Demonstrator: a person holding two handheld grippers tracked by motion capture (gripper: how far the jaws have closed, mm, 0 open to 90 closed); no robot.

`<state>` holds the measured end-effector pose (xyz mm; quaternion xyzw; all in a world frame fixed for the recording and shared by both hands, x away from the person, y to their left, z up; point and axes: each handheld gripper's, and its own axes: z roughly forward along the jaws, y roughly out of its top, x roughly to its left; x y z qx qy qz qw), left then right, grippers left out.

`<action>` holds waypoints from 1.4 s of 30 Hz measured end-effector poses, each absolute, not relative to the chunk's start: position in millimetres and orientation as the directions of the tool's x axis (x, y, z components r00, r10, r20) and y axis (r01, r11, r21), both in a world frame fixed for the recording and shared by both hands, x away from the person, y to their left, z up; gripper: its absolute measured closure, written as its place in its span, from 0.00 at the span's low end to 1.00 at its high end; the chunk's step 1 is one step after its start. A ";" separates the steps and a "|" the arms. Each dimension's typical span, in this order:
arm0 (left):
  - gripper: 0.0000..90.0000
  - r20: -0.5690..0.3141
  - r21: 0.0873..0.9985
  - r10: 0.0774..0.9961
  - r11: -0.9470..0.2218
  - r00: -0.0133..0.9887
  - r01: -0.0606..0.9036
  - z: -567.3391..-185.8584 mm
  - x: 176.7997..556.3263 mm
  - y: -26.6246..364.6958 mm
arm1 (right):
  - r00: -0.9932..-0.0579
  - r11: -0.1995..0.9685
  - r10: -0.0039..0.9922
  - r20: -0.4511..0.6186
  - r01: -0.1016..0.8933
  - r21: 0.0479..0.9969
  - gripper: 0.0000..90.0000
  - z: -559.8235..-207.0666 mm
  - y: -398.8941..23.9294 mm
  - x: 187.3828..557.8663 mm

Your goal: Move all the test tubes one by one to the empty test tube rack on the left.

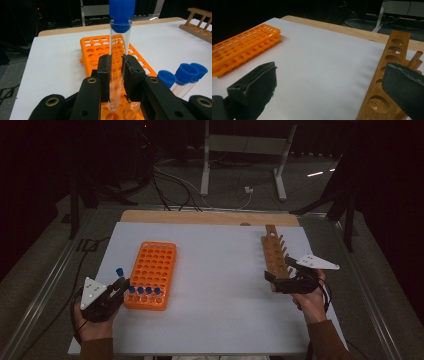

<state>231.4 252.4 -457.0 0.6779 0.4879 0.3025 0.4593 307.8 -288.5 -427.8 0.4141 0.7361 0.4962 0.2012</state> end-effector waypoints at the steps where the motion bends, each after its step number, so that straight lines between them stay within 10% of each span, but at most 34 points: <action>1: 0.87 -0.037 0.917 0.939 -0.103 0.341 0.385 -458.0 231.2 252.9 | -0.575 0.163 0.810 0.116 0.411 0.897 0.00 -427.7 -288.7 307.8; 42: 0.82 -0.022 0.808 0.935 -0.191 0.354 0.557 -485.2 231.6 250.8 | -0.573 0.156 0.809 0.129 0.421 0.893 0.00 -432.6 -293.4 307.6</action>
